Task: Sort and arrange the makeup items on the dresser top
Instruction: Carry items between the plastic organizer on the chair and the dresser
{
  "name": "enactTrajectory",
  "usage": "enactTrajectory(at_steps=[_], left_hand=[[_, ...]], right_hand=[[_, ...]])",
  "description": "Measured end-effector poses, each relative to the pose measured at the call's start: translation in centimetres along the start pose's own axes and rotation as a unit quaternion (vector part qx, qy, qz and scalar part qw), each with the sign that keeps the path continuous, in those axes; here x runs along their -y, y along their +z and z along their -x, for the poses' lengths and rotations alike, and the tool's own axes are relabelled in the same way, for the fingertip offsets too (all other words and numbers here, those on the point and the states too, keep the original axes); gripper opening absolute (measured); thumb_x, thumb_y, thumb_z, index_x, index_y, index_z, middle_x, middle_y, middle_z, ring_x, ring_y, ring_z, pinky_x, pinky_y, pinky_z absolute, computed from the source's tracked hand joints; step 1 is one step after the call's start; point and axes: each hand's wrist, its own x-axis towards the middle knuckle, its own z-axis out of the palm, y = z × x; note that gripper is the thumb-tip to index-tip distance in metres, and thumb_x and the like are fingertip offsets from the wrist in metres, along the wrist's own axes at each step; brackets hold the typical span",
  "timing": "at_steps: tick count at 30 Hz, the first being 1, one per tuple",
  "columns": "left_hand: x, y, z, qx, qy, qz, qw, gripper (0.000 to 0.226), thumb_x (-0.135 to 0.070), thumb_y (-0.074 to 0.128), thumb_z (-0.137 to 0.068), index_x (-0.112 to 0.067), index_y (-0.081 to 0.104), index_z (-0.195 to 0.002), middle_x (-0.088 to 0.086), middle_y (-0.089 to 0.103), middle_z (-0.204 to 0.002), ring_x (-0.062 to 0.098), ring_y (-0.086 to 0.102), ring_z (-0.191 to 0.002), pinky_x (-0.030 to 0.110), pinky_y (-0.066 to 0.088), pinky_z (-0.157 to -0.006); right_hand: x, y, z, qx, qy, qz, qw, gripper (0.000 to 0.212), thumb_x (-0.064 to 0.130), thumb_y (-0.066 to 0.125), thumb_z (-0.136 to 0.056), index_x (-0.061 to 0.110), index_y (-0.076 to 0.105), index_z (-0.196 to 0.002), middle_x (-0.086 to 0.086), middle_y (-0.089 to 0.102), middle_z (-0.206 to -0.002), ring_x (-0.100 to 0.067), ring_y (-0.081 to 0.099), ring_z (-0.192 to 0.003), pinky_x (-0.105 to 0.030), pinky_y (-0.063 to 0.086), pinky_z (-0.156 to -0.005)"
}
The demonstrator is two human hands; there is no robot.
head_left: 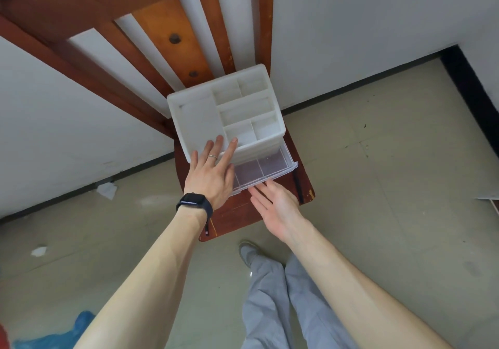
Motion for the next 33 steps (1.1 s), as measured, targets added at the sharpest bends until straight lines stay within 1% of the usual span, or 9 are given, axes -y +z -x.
enactTrajectory(at_steps=[8, 14, 18, 22, 27, 29, 30, 31, 33], left_hand=[[0.1, 0.1, 0.0, -0.010, 0.008, 0.006, 1.000, 0.060, -0.037, 0.028, -0.105, -0.039, -0.001, -0.157, 0.003, 0.013, -0.166, 0.027, 0.010, -0.153, 0.050, 0.007, -0.122], [0.1, 0.4, 0.1, -0.035, 0.011, 0.009, 0.999, 0.061, -0.034, 0.033, -0.104, -0.037, 0.005, -0.158, 0.004, 0.018, -0.165, 0.028, 0.014, -0.152, 0.050, 0.010, -0.122], [0.2, 0.6, 0.1, -0.038, 0.008, 0.014, 0.999, 0.063, -0.034, 0.034, -0.103, -0.038, 0.005, -0.158, 0.003, 0.017, -0.165, 0.027, 0.013, -0.152, 0.049, 0.008, -0.122], [0.2, 0.8, -0.1, -0.044, 0.005, 0.009, 0.999, 0.063, -0.034, 0.034, -0.103, -0.039, 0.004, -0.157, 0.003, 0.016, -0.165, 0.027, 0.012, -0.152, 0.047, 0.005, -0.122], [0.1, 1.0, 0.2, -0.045, 0.011, -0.009, 0.999, 0.070, -0.033, 0.039, -0.100, -0.036, 0.000, -0.158, 0.005, 0.013, -0.166, 0.028, 0.011, -0.152, 0.048, 0.006, -0.121], [0.1, 0.8, 0.4, -0.056, 0.015, -0.017, 0.998, 0.076, -0.029, 0.047, -0.095, -0.032, 0.005, -0.159, 0.008, 0.015, -0.165, 0.030, 0.014, -0.151, 0.051, 0.011, -0.121], [0.0, 0.7, 0.7, -0.078, 0.018, -0.014, 0.997, 0.077, -0.025, 0.051, -0.092, -0.029, 0.012, -0.159, 0.009, 0.018, -0.164, 0.031, 0.018, -0.150, 0.052, 0.015, -0.120], [-0.1, 0.8, 1.1, -0.111, 0.021, 0.004, 0.994, 0.076, -0.021, 0.053, -0.088, -0.025, 0.021, -0.157, 0.010, 0.024, -0.162, 0.031, 0.023, -0.148, 0.051, 0.019, -0.119], [-0.2, 1.7, 2.7, -0.189, 0.030, 0.080, 0.978, 0.065, -0.011, 0.056, -0.083, -0.016, 0.042, -0.147, 0.009, 0.040, -0.151, 0.031, 0.038, -0.138, 0.045, 0.032, -0.114]], right_hand=[[1.2, 1.7, -2.7, 0.074, -0.002, 0.044, 0.996, 0.055, -0.003, 0.040, -0.104, 0.004, 0.027, -0.156, -0.016, 0.047, -0.152, -0.028, 0.050, -0.137, -0.045, 0.036, -0.118], [2.8, 2.5, -4.1, 0.143, -0.003, 0.075, 0.987, 0.064, -0.015, 0.041, -0.095, 0.006, 0.031, -0.155, -0.008, 0.046, -0.153, -0.023, 0.050, -0.137, -0.048, 0.032, -0.118], [3.1, 3.1, -4.8, 0.159, -0.008, 0.105, 0.982, 0.066, -0.015, 0.046, -0.093, 0.014, 0.042, -0.152, -0.002, 0.053, -0.150, -0.021, 0.052, -0.136, -0.049, 0.033, -0.118], [3.0, 2.8, -5.3, 0.160, -0.005, 0.123, 0.979, 0.069, -0.016, 0.042, -0.093, 0.017, 0.040, -0.153, 0.001, 0.050, -0.152, -0.022, 0.049, -0.138, -0.049, 0.033, -0.116], [3.6, 1.2, -6.2, 0.141, -0.025, 0.201, 0.969, 0.054, -0.006, 0.053, -0.095, 0.023, 0.055, -0.141, 0.001, 0.066, -0.134, -0.018, 0.060, -0.127, -0.041, 0.047, -0.104], [3.6, 0.0, -6.5, 0.108, -0.063, 0.337, 0.933, 0.037, 0.011, 0.062, -0.096, 0.034, 0.065, -0.125, 0.005, 0.072, -0.122, -0.014, 0.067, -0.116, -0.035, 0.052, -0.095], [3.6, -0.9, -6.8, 0.079, -0.094, 0.422, 0.898, 0.029, 0.018, 0.064, -0.095, 0.037, 0.068, -0.117, 0.007, 0.073, -0.116, -0.013, 0.068, -0.112, -0.033, 0.054, -0.092], [3.6, -2.1, -7.2, 0.044, -0.130, 0.510, 0.849, 0.024, 0.021, 0.064, -0.096, 0.036, 0.069, -0.113, 0.009, 0.072, -0.113, -0.014, 0.068, -0.111, -0.033, 0.053, -0.093], [3.6, -5.0, -8.2, -0.020, -0.187, 0.675, 0.714, 0.023, 0.021, 0.061, -0.096, 0.027, 0.068, -0.117, 0.005, 0.069, -0.114, -0.018, 0.065, -0.111, -0.033, 0.049, -0.099]])
